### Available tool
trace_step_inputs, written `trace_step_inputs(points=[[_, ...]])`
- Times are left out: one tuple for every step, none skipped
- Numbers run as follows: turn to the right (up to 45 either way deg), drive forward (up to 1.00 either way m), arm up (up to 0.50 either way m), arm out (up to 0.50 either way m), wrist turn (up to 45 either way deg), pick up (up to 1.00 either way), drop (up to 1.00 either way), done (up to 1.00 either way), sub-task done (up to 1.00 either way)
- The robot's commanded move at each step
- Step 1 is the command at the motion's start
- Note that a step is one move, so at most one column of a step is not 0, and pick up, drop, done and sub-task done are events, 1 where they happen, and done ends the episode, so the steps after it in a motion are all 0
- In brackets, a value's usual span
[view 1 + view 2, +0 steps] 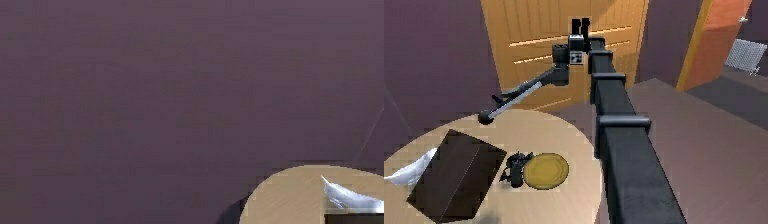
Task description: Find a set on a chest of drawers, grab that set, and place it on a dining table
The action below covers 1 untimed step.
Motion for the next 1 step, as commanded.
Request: trace_step_inputs(points=[[0.0, 0.0, 0.0, 0.0, -39.0, 0.0, 0.0, 0.0, 0.0]])
